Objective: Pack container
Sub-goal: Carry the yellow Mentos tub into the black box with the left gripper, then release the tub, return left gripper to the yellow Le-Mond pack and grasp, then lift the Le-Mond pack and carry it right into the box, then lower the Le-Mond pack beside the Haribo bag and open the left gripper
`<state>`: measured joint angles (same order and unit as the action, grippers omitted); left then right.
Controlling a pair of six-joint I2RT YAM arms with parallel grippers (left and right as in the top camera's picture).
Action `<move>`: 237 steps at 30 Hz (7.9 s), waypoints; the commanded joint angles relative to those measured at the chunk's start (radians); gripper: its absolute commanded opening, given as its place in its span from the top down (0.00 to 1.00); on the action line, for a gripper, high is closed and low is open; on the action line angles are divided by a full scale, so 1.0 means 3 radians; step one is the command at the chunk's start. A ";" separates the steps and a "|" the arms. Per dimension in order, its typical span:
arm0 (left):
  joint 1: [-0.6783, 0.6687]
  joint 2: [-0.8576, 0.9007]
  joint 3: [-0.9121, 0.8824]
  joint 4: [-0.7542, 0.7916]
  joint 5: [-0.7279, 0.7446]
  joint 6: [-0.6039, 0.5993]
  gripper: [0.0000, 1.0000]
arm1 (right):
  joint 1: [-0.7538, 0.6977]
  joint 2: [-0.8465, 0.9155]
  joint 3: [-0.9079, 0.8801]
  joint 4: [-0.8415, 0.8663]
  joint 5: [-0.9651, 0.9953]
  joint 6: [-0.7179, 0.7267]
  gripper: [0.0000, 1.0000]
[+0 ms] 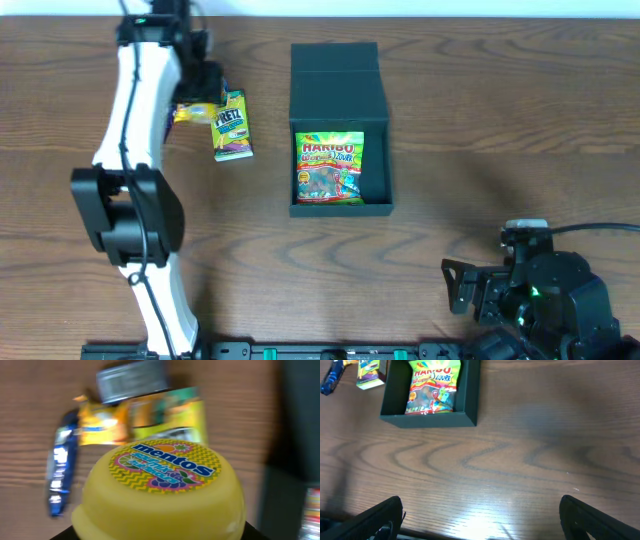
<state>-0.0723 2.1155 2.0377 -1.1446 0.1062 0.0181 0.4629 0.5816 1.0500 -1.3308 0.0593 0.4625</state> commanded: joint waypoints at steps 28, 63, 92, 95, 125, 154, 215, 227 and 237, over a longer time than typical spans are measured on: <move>-0.2230 0.0355 -0.0033 0.0510 -0.0047 -0.1987 0.94 | -0.0015 -0.0003 0.0031 -0.0004 0.0011 -0.0037 0.01; -0.2397 0.0403 -0.0072 0.0140 -0.0128 -0.2303 0.08 | -0.0015 -0.0003 0.0032 -0.0004 0.0011 -0.0037 0.01; -0.0140 -0.0145 -0.0032 0.0193 -0.0726 -0.2870 0.03 | -0.0015 -0.0003 0.0032 -0.0004 0.0011 -0.0037 0.01; 0.0023 -0.0103 -0.0033 0.0275 -0.0685 -0.3251 0.02 | -0.0015 -0.0003 0.0032 -0.0004 0.0011 -0.0037 0.01; 0.0559 0.0961 -0.0036 0.0601 -0.0011 -0.4632 0.00 | -0.0015 -0.0003 0.0032 -0.0004 0.0011 -0.0037 0.01; 0.0546 0.1011 -0.0036 0.0142 -0.0392 -0.4508 0.44 | -0.0015 -0.0003 0.0031 -0.0004 0.0011 -0.0037 0.01; -0.1979 0.0089 -0.0039 0.0945 -0.0612 -0.2166 0.94 | -0.0015 -0.0003 0.0032 -0.0004 0.0011 -0.0037 0.01; -0.2229 0.0299 -0.0046 0.0835 -0.0459 -0.1795 0.94 | -0.0015 -0.0003 0.0032 -0.0004 0.0011 -0.0037 0.01; -0.2229 0.0455 -0.0094 0.0707 -0.0333 -0.2017 0.94 | -0.0015 -0.0003 0.0032 -0.0004 0.0011 -0.0037 0.01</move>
<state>-0.7452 2.2150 2.0235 -0.9199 -0.0196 -0.5755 0.4629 0.5819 1.0500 -1.3308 0.0593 0.4629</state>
